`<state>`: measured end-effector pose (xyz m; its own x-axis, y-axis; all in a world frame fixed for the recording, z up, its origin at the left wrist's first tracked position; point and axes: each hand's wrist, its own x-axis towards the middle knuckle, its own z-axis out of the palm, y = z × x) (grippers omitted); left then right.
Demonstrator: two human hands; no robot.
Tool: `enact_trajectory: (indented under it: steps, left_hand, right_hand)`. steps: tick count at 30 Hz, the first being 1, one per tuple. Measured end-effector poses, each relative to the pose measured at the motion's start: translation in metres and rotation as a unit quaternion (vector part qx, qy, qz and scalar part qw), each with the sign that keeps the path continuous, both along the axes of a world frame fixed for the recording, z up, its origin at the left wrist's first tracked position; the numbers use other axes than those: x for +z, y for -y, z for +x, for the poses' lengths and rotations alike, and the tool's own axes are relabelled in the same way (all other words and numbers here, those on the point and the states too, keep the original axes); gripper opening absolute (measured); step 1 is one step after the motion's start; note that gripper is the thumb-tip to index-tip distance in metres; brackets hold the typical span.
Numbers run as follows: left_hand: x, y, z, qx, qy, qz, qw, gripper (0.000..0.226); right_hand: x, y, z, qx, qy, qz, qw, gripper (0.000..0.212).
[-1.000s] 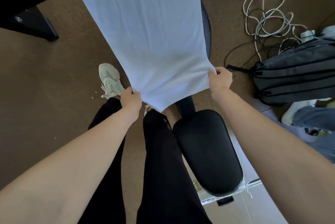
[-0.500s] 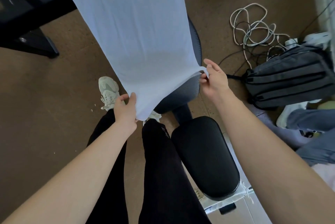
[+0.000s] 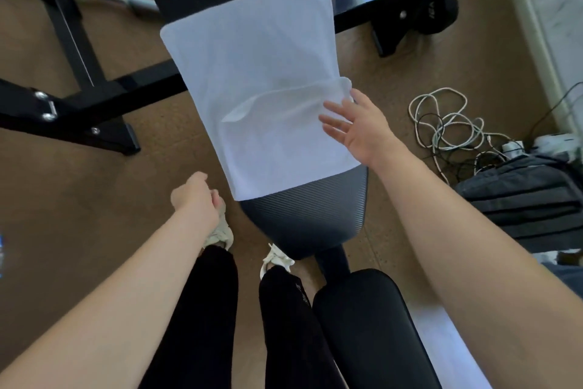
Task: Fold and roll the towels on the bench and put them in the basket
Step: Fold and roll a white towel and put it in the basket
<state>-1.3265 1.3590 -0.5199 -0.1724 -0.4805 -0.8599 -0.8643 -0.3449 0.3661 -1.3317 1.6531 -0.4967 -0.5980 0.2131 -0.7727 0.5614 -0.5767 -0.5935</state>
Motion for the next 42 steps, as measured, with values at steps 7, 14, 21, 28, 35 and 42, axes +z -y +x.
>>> enact_trajectory:
  steps: [7, 14, 21, 28, 35, 42]
  left_hand:
    - [-0.001, -0.020, -0.019, -0.473, -0.257, -0.254, 0.803, 0.037]
    - [-0.009, -0.023, -0.055, -0.550, -0.295, -0.304, 0.719, 0.019]
    - [0.002, -0.013, -0.053, -0.497, -0.299, -0.213, 0.786, 0.023]
    - [0.018, -0.006, -0.054, -0.438, -0.360, -0.181, 0.803, 0.018]
    - [0.030, 0.005, -0.084, -0.392, -0.423, -0.180, 0.797, 0.024]
    - [0.037, 0.011, -0.119, -0.379, -0.449, -0.197, 0.785, 0.023]
  right_hand:
    - [-0.031, -0.005, -0.025, 0.149, 0.021, 0.385, 0.910, 0.036]
    - [-0.035, -0.020, -0.050, 0.243, 0.083, 0.486, 0.836, 0.027]
    - [-0.032, -0.017, -0.034, 0.165, 0.071, 0.506, 0.843, 0.018]
    - [-0.016, 0.001, -0.025, 0.044, -0.035, 0.466, 0.883, 0.013]
    - [0.011, 0.004, -0.071, 0.044, -0.122, 0.510, 0.850, 0.012]
    - [0.020, -0.009, -0.120, 0.094, -0.141, 0.531, 0.830, 0.014]
